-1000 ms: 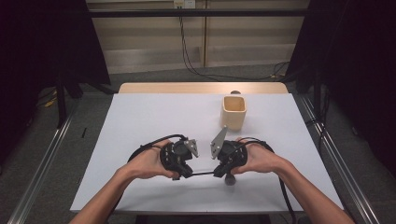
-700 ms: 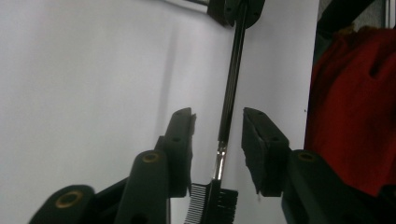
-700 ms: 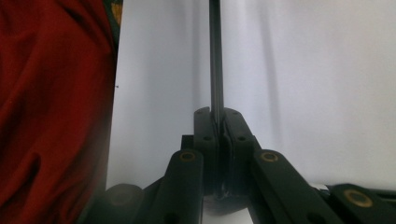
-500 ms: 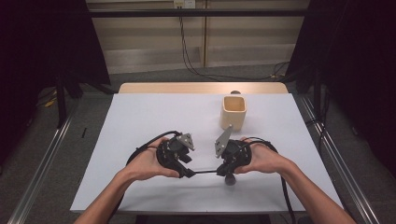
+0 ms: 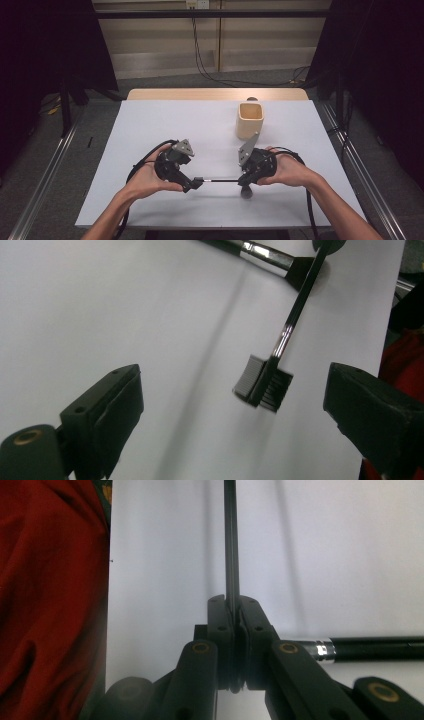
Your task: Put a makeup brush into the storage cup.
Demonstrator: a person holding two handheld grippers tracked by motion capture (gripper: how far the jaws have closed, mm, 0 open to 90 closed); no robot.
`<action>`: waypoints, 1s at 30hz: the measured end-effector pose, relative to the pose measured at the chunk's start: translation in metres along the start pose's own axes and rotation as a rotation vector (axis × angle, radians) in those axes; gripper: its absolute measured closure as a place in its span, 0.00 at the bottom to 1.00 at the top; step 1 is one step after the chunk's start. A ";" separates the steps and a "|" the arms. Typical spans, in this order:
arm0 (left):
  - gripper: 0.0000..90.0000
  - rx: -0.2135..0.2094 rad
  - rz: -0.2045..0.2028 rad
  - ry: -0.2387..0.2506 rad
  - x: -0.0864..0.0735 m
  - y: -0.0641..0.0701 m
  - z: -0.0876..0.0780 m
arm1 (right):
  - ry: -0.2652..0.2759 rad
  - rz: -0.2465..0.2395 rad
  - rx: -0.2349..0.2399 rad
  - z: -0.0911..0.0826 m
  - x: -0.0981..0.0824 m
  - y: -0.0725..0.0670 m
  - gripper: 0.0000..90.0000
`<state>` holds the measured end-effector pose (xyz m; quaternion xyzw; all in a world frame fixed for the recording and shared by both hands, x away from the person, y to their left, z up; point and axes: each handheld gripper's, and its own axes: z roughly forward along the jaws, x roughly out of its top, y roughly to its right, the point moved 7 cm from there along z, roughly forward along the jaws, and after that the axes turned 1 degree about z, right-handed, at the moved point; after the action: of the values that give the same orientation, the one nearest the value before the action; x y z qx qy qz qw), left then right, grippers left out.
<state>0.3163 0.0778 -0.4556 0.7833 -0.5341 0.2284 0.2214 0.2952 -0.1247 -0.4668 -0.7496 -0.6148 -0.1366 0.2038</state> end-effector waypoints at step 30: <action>0.04 0.122 -0.136 0.216 -0.049 -0.001 -0.027 | 0.131 0.158 -0.070 0.002 -0.023 -0.003 0.95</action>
<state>0.2978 0.1302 -0.4633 0.8005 -0.4379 0.3279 0.2446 0.2873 -0.1429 -0.4786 -0.7918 -0.5339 -0.1904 0.2274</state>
